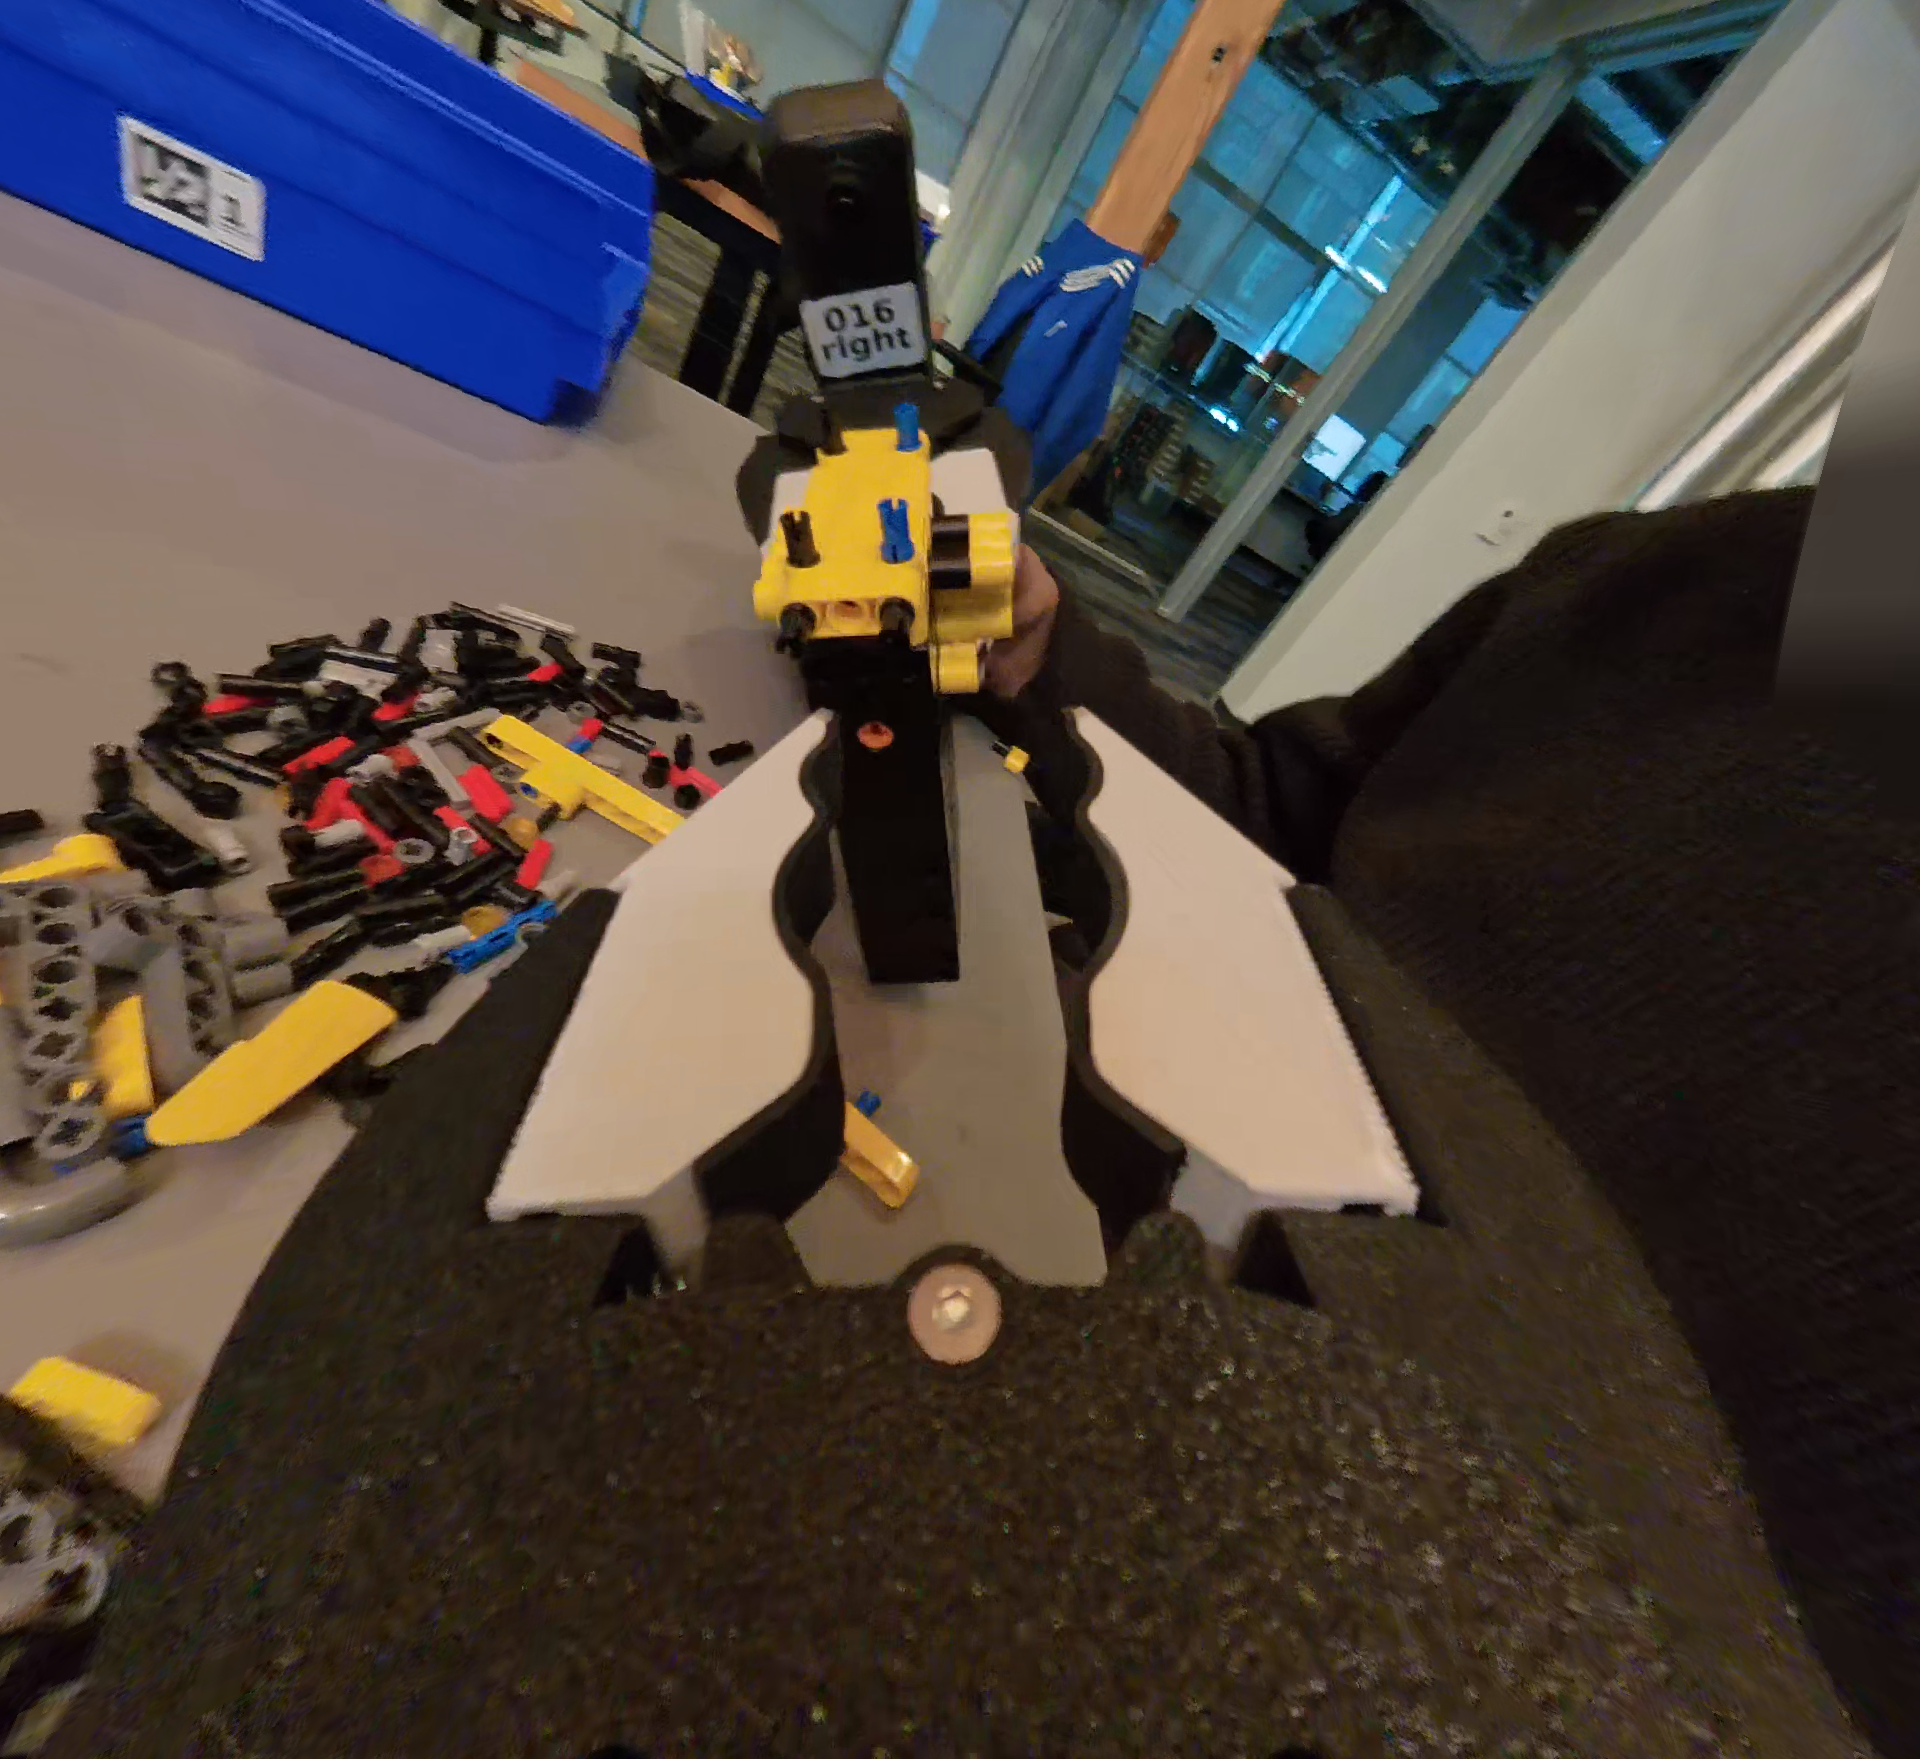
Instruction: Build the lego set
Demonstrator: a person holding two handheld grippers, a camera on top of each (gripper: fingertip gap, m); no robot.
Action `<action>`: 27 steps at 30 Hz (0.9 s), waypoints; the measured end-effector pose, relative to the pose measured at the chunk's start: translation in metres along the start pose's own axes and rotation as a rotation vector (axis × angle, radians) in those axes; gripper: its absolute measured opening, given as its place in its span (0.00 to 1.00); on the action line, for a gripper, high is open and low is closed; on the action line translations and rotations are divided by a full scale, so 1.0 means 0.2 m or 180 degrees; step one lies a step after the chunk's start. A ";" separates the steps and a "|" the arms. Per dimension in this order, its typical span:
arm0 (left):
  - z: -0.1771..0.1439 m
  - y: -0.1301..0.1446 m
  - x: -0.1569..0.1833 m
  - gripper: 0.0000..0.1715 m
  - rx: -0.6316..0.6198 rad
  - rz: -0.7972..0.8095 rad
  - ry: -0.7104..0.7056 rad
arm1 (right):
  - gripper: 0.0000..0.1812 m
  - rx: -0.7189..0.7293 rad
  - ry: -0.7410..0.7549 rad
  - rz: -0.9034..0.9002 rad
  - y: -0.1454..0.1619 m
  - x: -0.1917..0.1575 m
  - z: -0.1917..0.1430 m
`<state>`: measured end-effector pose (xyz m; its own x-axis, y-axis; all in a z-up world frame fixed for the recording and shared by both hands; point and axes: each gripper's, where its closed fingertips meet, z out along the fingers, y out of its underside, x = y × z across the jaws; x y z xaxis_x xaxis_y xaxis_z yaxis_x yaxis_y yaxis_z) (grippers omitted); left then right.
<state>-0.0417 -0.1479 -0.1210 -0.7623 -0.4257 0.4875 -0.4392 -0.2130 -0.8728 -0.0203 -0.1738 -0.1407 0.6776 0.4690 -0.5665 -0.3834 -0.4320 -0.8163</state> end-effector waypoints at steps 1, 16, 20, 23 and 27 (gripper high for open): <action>0.00 -0.01 -0.02 0.24 0.0025 -0.0054 -0.0037 | 0.14 0.0006 0.0023 0.0047 0.00 0.01 0.00; 0.05 0.03 -0.09 0.24 -0.0090 -0.0234 -0.0287 | 0.14 0.0083 0.0057 -0.0049 -0.02 0.01 -0.01; 0.07 0.02 -0.07 0.24 -0.0132 0.0182 -0.0475 | 0.14 -0.0081 0.0287 -0.0486 0.01 0.02 0.01; 0.10 0.04 -0.05 0.24 -0.0236 0.0467 -0.0519 | 0.14 -0.0135 0.0367 -0.0857 0.01 0.00 0.02; 0.11 0.05 -0.03 0.24 -0.0277 0.0713 -0.0572 | 0.14 -0.0171 0.0436 -0.1179 0.02 -0.01 0.03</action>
<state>-0.0321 -0.1671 -0.1334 -0.7519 -0.6040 0.2642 -0.3147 -0.0233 -0.9489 -0.0270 -0.1726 -0.1429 0.8427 0.4950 -0.2116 -0.0665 -0.2944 -0.9534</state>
